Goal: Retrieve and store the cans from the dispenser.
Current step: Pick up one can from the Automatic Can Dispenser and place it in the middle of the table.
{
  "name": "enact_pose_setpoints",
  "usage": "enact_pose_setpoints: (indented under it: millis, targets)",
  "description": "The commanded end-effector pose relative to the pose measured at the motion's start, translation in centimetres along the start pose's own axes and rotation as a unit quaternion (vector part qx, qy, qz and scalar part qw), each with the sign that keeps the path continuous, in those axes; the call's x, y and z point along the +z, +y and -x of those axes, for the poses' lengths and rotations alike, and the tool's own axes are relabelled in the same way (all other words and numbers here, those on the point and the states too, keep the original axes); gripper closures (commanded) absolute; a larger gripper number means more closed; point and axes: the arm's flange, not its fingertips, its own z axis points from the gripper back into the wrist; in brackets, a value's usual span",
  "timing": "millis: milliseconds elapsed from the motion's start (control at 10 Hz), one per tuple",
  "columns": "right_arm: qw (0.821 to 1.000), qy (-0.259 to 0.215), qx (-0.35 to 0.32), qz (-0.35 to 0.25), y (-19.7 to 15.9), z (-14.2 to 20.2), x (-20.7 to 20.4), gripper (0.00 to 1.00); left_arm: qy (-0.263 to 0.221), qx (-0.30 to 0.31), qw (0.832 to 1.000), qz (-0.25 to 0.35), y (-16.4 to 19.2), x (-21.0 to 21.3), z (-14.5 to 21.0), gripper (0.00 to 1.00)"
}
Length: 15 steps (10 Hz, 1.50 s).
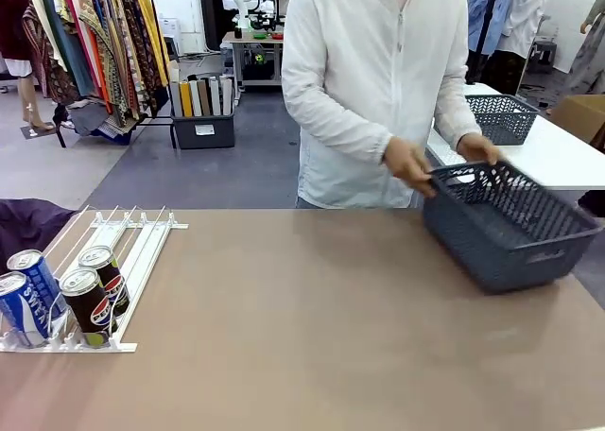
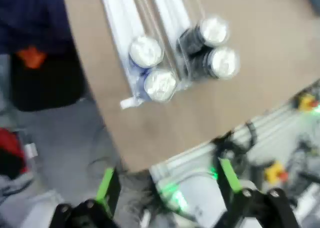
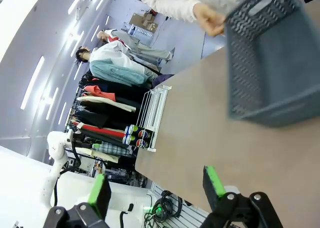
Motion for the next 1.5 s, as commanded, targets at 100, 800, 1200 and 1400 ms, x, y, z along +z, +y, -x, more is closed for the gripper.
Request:
enact_pose_setpoints:
  millis: [100, 800, 1200, 1400]
  targets:
    - [1.0, -0.008, 0.007, -0.009, 0.2, -0.5, 0.1, 0.0, 0.033, -0.06, 0.994, -0.085, -3.3, -2.9, -3.6, 0.0]
    - [1.0, -0.008, 0.007, -0.009, 0.2, -0.5, 0.1, 0.0, 0.0, 0.058, 0.998, -0.039, -3.1, -7.4, -4.0, 0.0]
    - [1.0, -0.008, 0.007, -0.009, 0.2, -0.5, 0.1, 0.0, -0.003, 0.142, 0.984, -0.104, -2.3, -12.1, -5.0, 0.0]
    - [1.0, -0.008, 0.007, -0.009, 0.2, -0.5, 0.1, 0.0, 0.017, 0.13, 0.985, -0.11, -2.3, -14.3, -5.7, 0.0]
